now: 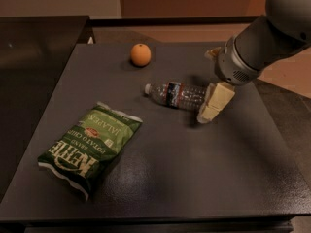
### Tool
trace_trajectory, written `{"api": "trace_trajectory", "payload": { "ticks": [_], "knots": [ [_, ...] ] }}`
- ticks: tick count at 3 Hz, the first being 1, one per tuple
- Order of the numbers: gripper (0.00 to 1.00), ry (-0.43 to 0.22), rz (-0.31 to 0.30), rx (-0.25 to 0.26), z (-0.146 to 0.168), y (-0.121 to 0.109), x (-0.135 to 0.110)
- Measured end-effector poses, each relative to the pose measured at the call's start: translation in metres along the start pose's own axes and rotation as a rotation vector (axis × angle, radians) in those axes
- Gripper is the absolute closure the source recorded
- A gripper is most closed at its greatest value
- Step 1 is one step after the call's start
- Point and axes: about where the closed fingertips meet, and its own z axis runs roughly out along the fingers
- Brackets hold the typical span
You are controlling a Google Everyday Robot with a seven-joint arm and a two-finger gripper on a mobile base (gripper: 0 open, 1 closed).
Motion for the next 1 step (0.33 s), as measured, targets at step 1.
{"api": "trace_trajectory", "payload": {
  "ticks": [1],
  "knots": [
    [0.00,0.000,0.000,0.000,0.0000,0.0000,0.0000]
  ]
}}
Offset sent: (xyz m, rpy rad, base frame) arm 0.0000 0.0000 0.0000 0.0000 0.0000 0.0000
